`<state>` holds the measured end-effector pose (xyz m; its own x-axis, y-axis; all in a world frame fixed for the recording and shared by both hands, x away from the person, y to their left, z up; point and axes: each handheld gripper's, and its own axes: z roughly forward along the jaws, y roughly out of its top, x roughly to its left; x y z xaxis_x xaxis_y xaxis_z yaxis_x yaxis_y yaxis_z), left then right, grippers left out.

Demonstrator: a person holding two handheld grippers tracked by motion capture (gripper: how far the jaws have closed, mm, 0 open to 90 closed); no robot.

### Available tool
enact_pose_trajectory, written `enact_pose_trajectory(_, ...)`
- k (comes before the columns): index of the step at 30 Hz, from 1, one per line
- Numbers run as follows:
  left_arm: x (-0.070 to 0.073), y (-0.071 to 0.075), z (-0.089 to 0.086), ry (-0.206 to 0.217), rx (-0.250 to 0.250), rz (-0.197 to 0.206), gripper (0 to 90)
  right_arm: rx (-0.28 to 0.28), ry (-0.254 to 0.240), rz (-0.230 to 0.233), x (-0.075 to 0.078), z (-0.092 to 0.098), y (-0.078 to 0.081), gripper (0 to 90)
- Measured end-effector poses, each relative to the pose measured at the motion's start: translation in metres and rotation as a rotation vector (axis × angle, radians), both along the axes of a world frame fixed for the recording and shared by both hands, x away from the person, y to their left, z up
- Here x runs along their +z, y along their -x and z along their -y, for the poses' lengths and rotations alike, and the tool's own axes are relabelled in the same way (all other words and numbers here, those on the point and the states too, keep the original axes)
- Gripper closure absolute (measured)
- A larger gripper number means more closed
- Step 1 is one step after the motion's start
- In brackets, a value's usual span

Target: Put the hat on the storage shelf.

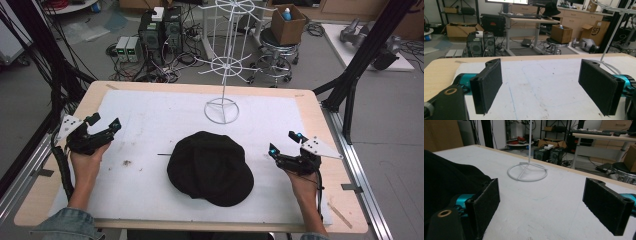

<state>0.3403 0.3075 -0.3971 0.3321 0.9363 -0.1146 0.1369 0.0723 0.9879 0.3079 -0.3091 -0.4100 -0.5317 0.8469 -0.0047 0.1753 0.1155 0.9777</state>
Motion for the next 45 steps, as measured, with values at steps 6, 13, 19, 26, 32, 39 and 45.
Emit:
enact_pose_trajectory(6,0.0,0.0,0.0,0.001,0.004,0.004,19.4,0.014,0.001,0.008,0.001,-0.002,0.001,14.1)
enact_pose_trajectory(13,-0.001,-0.001,-0.001,0.001,0.007,-0.005,19.3,0.038,-0.014,0.008,0.003,-0.009,-0.001,14.3)
enact_pose_trajectory(19,-0.001,-0.001,0.0,-0.002,0.006,-0.003,19.3,0.088,-0.008,0.007,0.006,-0.022,-0.002,14.3)
enact_pose_trajectory(26,-0.003,-0.001,-0.001,-0.003,0.009,-0.014,19.3,0.196,-0.002,0.007,0.011,-0.045,-0.002,14.3)
enact_pose_trajectory(32,-0.003,-0.002,-0.001,0.0,0.016,-0.013,19.3,0.282,0.005,-0.013,0.009,-0.072,-0.007,15.8)
enact_pose_trajectory(39,-0.004,-0.002,0.003,-0.003,0.011,-0.012,19.3,0.35,0.069,-0.046,-0.001,-0.103,-0.015,19.0)
enact_pose_trajectory(45,-0.004,-0.002,0.001,0.002,0.009,-0.02,19.3,0.373,0.101,-0.062,-0.006,-0.114,-0.02,23.3)
